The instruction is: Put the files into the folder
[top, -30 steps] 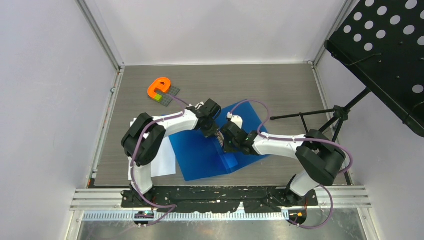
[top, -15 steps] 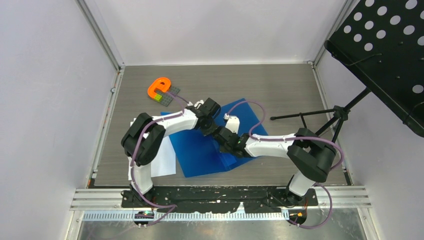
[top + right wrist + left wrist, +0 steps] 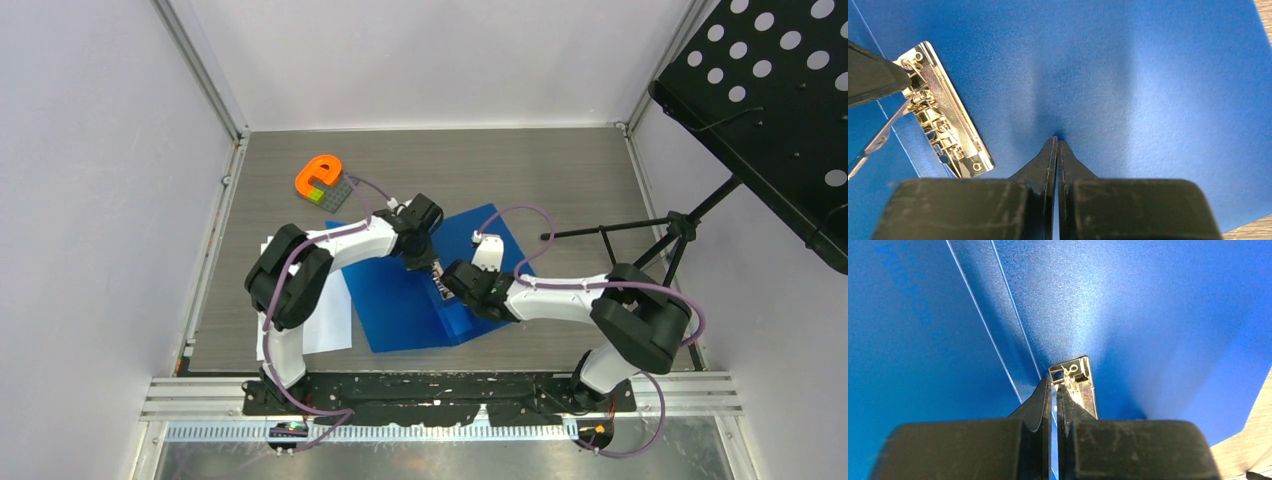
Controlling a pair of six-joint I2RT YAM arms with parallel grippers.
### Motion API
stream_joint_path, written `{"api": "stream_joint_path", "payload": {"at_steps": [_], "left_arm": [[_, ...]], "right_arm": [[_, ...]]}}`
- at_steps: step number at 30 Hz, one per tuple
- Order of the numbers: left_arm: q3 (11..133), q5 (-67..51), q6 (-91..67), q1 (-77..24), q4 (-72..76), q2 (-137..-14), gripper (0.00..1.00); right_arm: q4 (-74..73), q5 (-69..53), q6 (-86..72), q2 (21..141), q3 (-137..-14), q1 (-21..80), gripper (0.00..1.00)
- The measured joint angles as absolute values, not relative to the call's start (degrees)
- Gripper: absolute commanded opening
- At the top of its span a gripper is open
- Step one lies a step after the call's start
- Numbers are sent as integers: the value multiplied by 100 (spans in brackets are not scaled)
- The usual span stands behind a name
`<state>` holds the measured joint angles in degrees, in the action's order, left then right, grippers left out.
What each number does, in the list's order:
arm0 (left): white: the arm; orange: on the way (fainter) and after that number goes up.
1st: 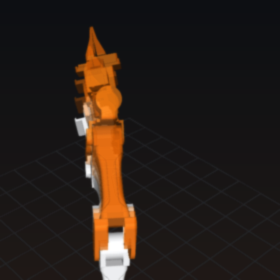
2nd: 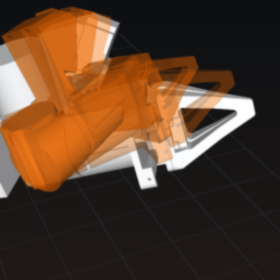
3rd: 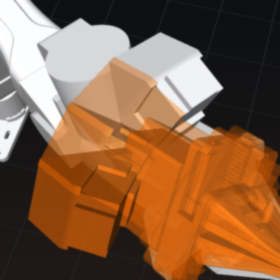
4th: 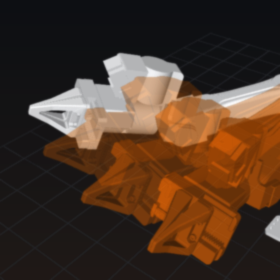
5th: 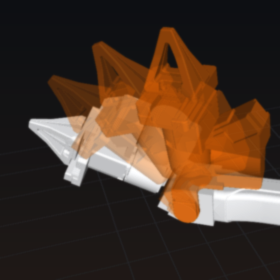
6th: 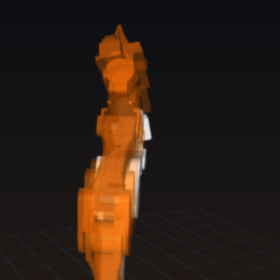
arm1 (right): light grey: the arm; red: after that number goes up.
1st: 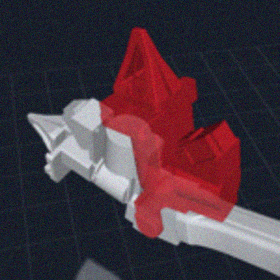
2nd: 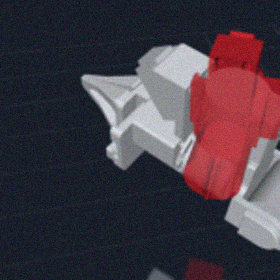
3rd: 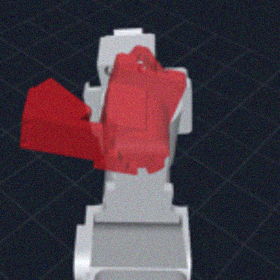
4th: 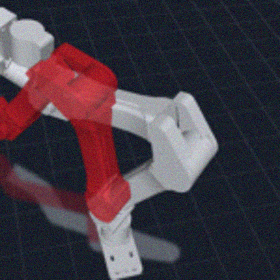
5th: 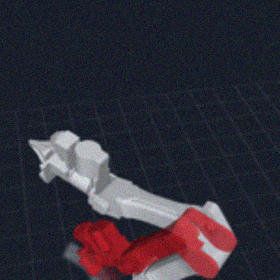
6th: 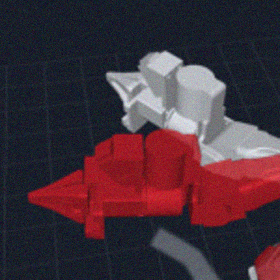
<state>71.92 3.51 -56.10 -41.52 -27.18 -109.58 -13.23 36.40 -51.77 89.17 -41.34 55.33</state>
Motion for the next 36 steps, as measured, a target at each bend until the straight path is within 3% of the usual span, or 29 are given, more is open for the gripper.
{"api": "stream_joint_path", "payload": {"at_steps": [5, 11, 14, 23, 36], "left_arm": [[7194, 268, -5371, -4152, -2722, -10958, 0], [7205, 121, -5207, -4152, -2757, -10956, 0], [7277, 104, -5072, -4152, -2895, -10956, 6], [7968, 130, -4748, -4150, -3555, -10866, 29], [8093, 432, -4263, -3736, -4062, -9470, 40]], "right_arm": [[-1328, 3522, -4925, 8720, -4058, 5524, 12], [-1140, 3170, -4576, 8152, -4049, 5522, 28], [-956, 2982, -4366, 7891, -4049, 5522, 34], [-80, 2075, -3732, 7673, -3813, 5328, 35], [858, 969, -3638, 7609, -3393, 5564, 29]]}}
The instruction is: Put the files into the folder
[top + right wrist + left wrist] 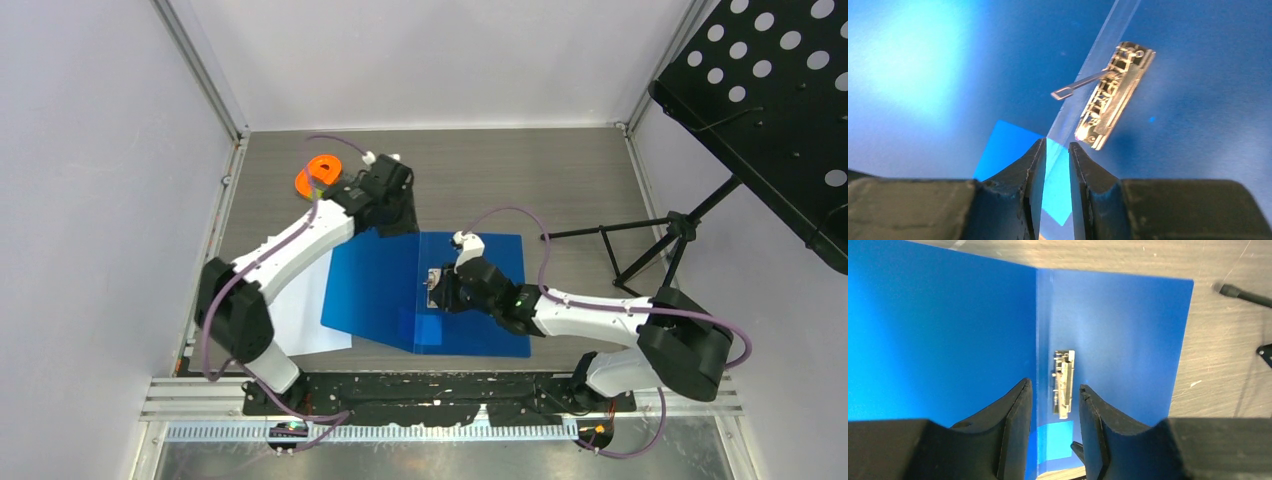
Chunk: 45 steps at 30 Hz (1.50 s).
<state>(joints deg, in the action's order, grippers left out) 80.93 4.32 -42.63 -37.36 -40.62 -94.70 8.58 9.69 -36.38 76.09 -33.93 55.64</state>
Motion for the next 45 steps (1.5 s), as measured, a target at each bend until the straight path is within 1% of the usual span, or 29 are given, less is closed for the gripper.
{"api": "stream_joint_path", "payload": {"at_steps": [5, 13, 20, 25, 29, 32, 35, 43, 45], "left_arm": [[7754, 674, -3988, -3277, -4189, -8543, 41], [7271, 902, -3586, -2628, -4493, -7612, 41], [7113, 980, -3271, -2084, -4703, -6855, 41], [7061, 1000, -3111, -2001, -4788, -6646, 41], [6866, 998, -3079, -1979, -4816, -6589, 49], [6622, 978, -3087, -1896, -4827, -6490, 56], [6399, 921, -3109, -1750, -4831, -6355, 62], [6173, 792, -3109, -1638, -4823, -6066, 67], [6084, 755, -3109, -1638, -4807, -6001, 68]], "right_arm": [[1203, 729, -3767, 7760, -3400, 5721, 28], [1240, 650, -3889, 8549, -3916, 5636, 28], [1050, 530, -3771, 9011, -4565, 4910, 28], [854, 386, -3566, 9555, -5142, 4541, 28], [718, 279, -3395, 9968, -5465, 4348, 28], [578, 250, -3286, 10200, -5607, 4261, 29], [458, 215, -3205, 10355, -5664, 4217, 30], [274, 320, -3039, 10267, -5680, 4204, 38], [45, 390, -3002, 10171, -5697, 4204, 42]]}}
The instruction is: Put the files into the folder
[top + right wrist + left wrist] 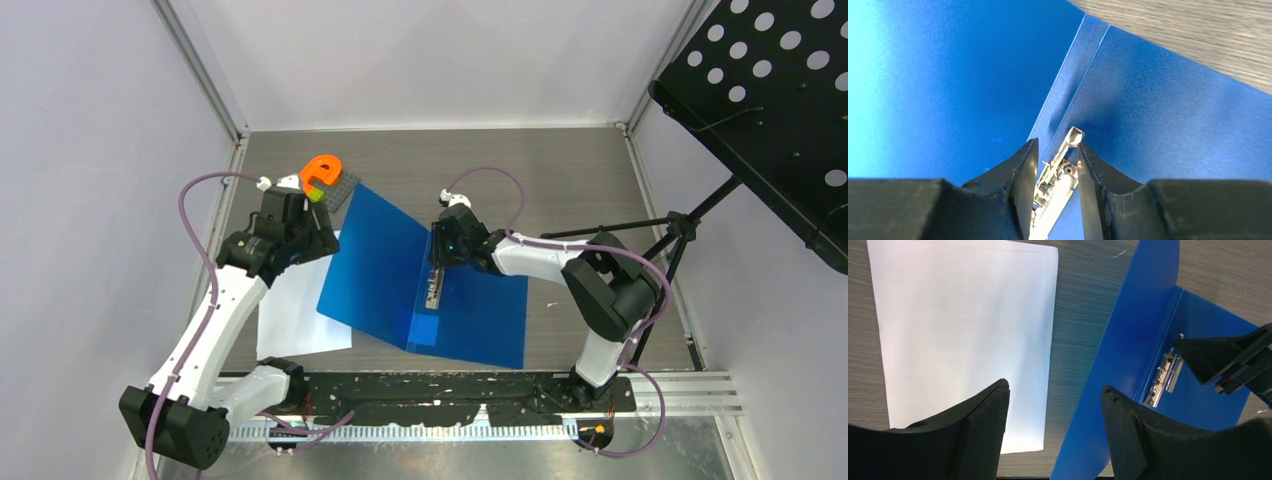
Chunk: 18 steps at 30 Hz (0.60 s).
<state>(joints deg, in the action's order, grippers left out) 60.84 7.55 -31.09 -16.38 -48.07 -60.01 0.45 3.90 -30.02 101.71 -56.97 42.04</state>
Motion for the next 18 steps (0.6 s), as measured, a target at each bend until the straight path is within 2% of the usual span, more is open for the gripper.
{"api": "stream_joint_path", "payload": {"at_steps": [6, 10, 14, 18], "left_arm": [[5922, 746, -3135, -1638, -4805, -5922, 75], [5920, 733, -3170, -1636, -4792, -5898, 75], [5894, 609, -3234, -1636, -4727, -5898, 75], [5701, 427, -3280, -1636, -4591, -5898, 74]], "right_arm": [[-775, 845, -2893, 9749, -5957, 4270, 60], [-1378, 1358, -2891, 9555, -6261, 4456, 70], [-1820, 1693, -3006, 9491, -6283, 4713, 71], [-2126, 1846, -3203, 9502, -6235, 4980, 65]]}}
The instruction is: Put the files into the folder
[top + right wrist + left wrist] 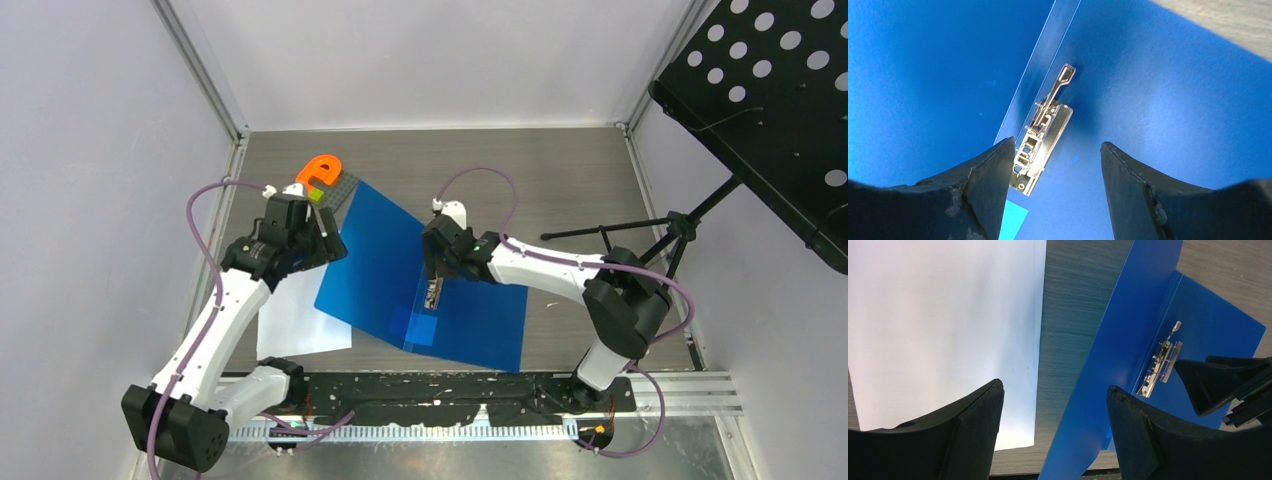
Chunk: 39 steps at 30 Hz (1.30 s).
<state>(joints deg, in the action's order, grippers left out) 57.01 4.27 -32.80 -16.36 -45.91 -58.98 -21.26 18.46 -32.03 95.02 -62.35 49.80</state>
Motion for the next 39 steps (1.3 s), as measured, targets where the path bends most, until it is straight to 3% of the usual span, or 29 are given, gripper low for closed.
{"api": "stream_joint_path", "payload": {"at_steps": [4, 15, 28, 31, 36, 39], "left_arm": [[5481, 309, -3310, -1636, -4569, -5898, 73], [5430, 231, -3389, -1636, -4493, -5896, 73], [5430, 318, -3395, -1634, -4462, -6042, 75], [5430, 504, -3465, -1535, -4471, -6047, 81], [5430, 635, -3809, -880, -4486, -6049, 91], [5369, 471, -4088, -73, -4383, -6097, 93]], "right_arm": [[-2215, 1911, -3365, 9682, -6239, 5179, 54], [-2318, 1881, -3310, 10468, -6598, 5105, 42], [-1850, 1358, -2161, 11349, -7695, 4001, 41], [-1809, 1253, -1918, 11677, -8154, 3767, 44], [-1806, 1105, -1732, 11902, -8543, 3494, 68], [-1850, 1061, -1688, 11874, -8630, 3395, 77]]}}
